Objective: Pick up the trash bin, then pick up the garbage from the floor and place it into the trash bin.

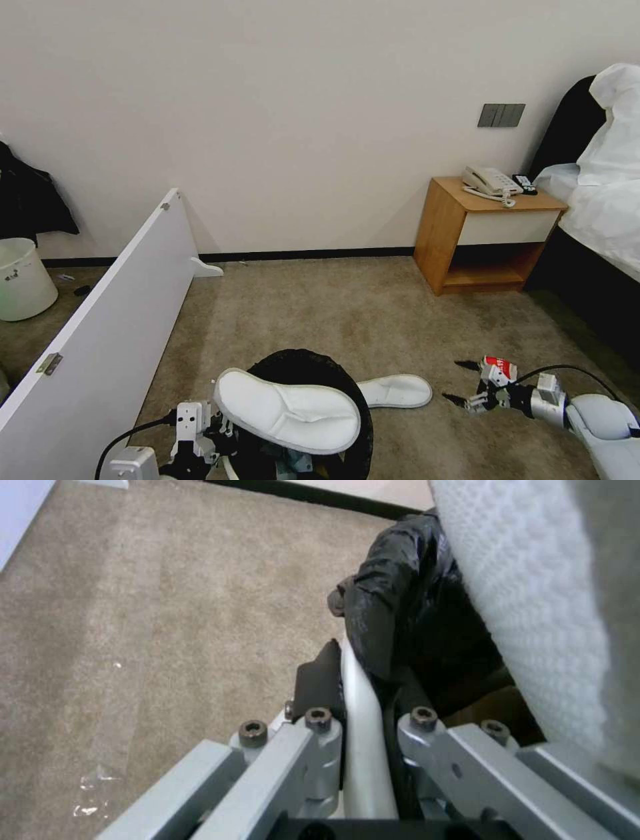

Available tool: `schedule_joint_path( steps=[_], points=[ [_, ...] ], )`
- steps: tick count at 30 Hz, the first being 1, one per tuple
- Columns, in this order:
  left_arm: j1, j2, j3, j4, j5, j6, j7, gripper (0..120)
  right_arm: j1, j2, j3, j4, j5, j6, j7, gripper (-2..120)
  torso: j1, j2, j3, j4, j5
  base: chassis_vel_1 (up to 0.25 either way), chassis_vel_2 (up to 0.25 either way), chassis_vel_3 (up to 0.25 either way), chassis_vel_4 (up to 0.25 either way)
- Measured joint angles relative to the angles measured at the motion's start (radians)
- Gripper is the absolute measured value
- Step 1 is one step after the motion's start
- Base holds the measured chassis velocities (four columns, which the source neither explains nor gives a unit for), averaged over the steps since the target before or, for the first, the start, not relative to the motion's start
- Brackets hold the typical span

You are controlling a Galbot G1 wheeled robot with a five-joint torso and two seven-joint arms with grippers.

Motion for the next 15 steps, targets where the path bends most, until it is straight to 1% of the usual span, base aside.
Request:
schedule_joint_path(
  steps=[1,2,4,5,6,7,9,10,11,12,14,15],
  points=[
    [0.0,0.0,0.0,0.0,0.0,0.0,0.0,4,0.0,0.0,0.0,0.0,0.0,0.0,0.0,100,0.0,0.0,0.0,0.0,0.0,0.0,0.0,0.0,0.0],
    [0.003,0.0,-0.002,-0.004,0.0,0.0,0.0,4,0.05,0.019,-0.023,-0.049,-0.033,-0.002,0.001,100,0.0,0.0,0.0,0.0005,-0.0001,0.0,0.0,0.0,0.0],
    [0.008,0.001,-0.007,-0.008,0.0,0.0,0.0,4,0.132,0.056,-0.058,-0.13,-0.094,-0.002,0.001,100,0.0,0.0,0.0,0.0005,-0.0001,0.0,0.0,0.0,0.0],
    [0.008,0.001,-0.007,-0.008,0.0,0.0,0.0,4,0.132,0.056,-0.058,-0.13,-0.094,-0.002,0.001,100,0.0,0.0,0.0,0.0005,-0.0001,0.0,0.0,0.0,0.0],
    [0.01,0.001,-0.009,-0.009,0.0,0.0,0.0,4,0.164,0.075,-0.069,-0.164,-0.131,-0.001,0.003,100,0.0,0.0,0.0,0.0006,-0.0003,0.0,0.0,0.0,0.0],
    [0.01,0.001,-0.009,-0.009,0.0,0.0,0.0,4,0.164,0.075,-0.069,-0.164,-0.131,-0.001,0.003,100,0.0,0.0,0.0,0.0006,-0.0003,0.0,0.0,0.0,0.0],
    [0.01,-0.002,-0.011,-0.013,0.0,0.001,0.0,4,0.223,0.122,-0.102,-0.244,-0.18,0.001,0.009,100,0.0,0.0,0.0,0.0005,0.0,0.0,0.0,0.0,0.0],
    [0.01,-0.002,-0.011,-0.013,0.0,0.001,0.0,4,0.223,0.122,-0.102,-0.244,-0.18,0.001,0.009,100,0.0,0.0,0.0,0.0005,0.0,0.0,0.0,0.0,0.0],
    [0.01,-0.003,-0.013,-0.014,0.0,0.001,-0.001,4,0.246,0.145,-0.127,-0.276,-0.2,0.0,0.011,100,0.0,0.0,0.0,0.0002,-0.0003,0.0,0.0,0.0,0.0],
    [0.01,-0.003,-0.013,-0.014,0.0,0.001,-0.001,4,0.246,0.145,-0.127,-0.276,-0.2,0.0,0.011,100,0.0,0.0,0.0,0.0002,-0.0003,0.0,0.0,0.0,0.0],
    [0.01,-0.005,-0.016,-0.014,0.0,0.002,-0.001,4,0.283,0.188,-0.155,-0.341,-0.252,0.0,0.02,100,0.0,0.0,0.0,0.0002,-0.0003,0.0,0.0,0.0,0.0],
    [0.01,-0.005,-0.016,-0.014,0.0,0.002,-0.001,4,0.283,0.188,-0.155,-0.341,-0.252,0.0,0.02,100,0.0,0.0,0.0,0.0002,-0.0003,0.0,0.0,0.0,0.0]
  ],
)
